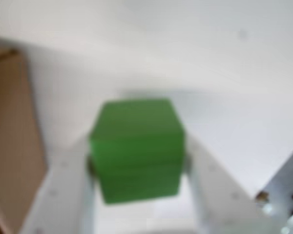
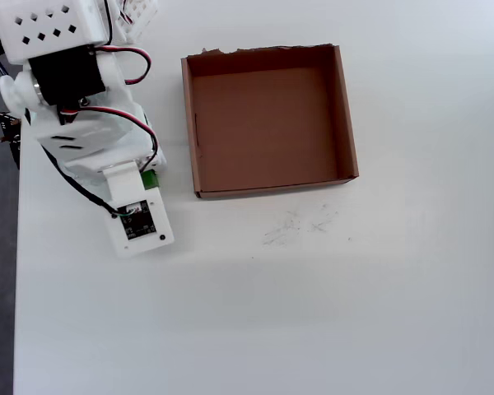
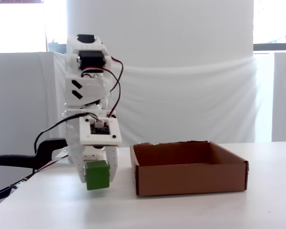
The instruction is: Grasp a green cube and put it in a box.
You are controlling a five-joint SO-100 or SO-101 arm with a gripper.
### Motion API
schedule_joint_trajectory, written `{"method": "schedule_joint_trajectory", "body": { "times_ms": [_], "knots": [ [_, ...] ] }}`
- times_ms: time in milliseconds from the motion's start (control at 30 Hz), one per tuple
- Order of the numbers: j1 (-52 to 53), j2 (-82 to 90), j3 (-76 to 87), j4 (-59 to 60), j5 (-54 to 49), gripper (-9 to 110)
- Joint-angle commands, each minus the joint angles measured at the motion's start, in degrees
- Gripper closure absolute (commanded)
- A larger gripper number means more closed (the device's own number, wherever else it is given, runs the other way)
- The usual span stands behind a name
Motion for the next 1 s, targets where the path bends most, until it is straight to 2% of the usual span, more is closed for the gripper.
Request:
{"method": "schedule_joint_trajectory", "body": {
  "times_ms": [0, 433, 733, 967],
  "knots": [
    [-1.67, 2.02, -9.05, 6.77, 0.00, 86],
    [-11.95, 0.88, -26.98, 23.12, 9.76, 87],
    [-24.26, 1.14, -24.43, 19.42, 19.69, 86],
    [-30.32, 1.49, -13.36, 7.91, 21.71, 86]
  ]
}}
